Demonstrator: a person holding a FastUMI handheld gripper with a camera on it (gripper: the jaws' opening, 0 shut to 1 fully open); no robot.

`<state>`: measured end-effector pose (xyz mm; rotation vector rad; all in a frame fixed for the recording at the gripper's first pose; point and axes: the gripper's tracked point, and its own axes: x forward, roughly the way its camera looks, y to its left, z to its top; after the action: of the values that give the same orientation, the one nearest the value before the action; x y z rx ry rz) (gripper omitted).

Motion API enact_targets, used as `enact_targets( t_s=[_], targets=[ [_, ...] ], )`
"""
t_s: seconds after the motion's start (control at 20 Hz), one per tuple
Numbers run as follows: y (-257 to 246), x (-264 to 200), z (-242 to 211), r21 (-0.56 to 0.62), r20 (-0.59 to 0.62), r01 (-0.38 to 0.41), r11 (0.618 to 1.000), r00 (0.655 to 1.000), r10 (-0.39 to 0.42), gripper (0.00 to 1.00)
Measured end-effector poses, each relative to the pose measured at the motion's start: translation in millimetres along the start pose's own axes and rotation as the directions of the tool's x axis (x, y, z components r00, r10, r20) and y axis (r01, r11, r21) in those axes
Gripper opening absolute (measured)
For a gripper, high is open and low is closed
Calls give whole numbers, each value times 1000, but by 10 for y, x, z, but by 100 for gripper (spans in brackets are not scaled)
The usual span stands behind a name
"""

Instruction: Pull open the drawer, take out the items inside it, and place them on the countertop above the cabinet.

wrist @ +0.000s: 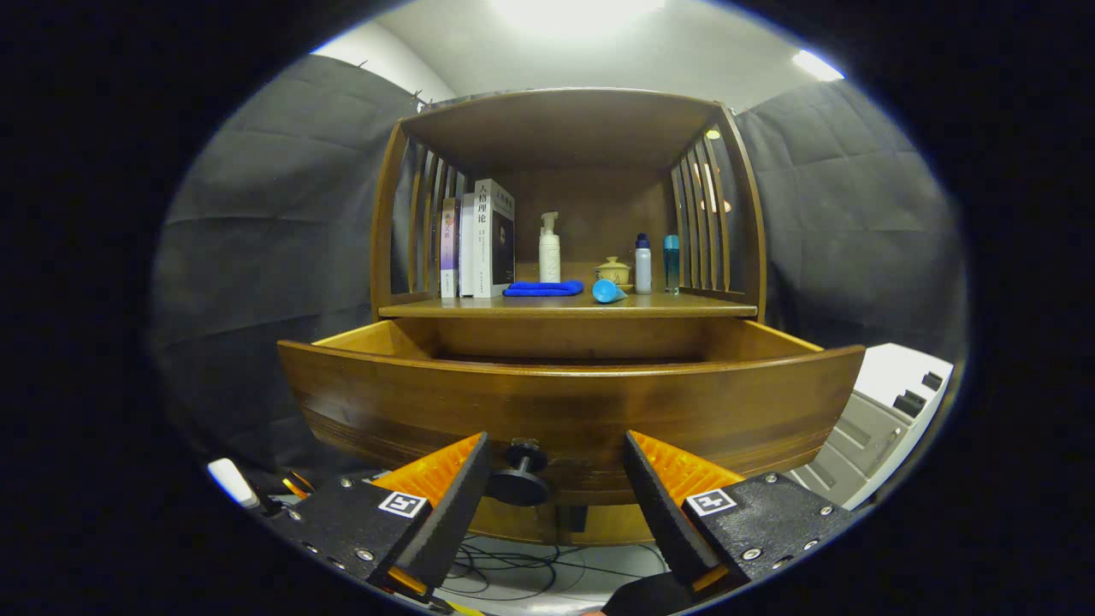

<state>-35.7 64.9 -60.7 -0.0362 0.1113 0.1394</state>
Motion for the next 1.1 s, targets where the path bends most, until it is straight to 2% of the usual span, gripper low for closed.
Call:
enact_targets(
  t_s=[0.15, 0.4, 0.5, 0.8, 1.1],
  targets=[
    [-3, 99, -111, 3, -54, 17, 1000, 998, -17, 95],
    [-52, 168, -72, 17, -22, 75, 997, 997, -75, 95],
    [-38, 271, -70, 47, -29, 73, 996, 997, -71, 95],
    [-85, 520, 75, 51, 10, 73, 996, 997, -74, 94],
    [-96, 768, 89, 59, -7, 75, 995, 997, -75, 94]
  ],
)
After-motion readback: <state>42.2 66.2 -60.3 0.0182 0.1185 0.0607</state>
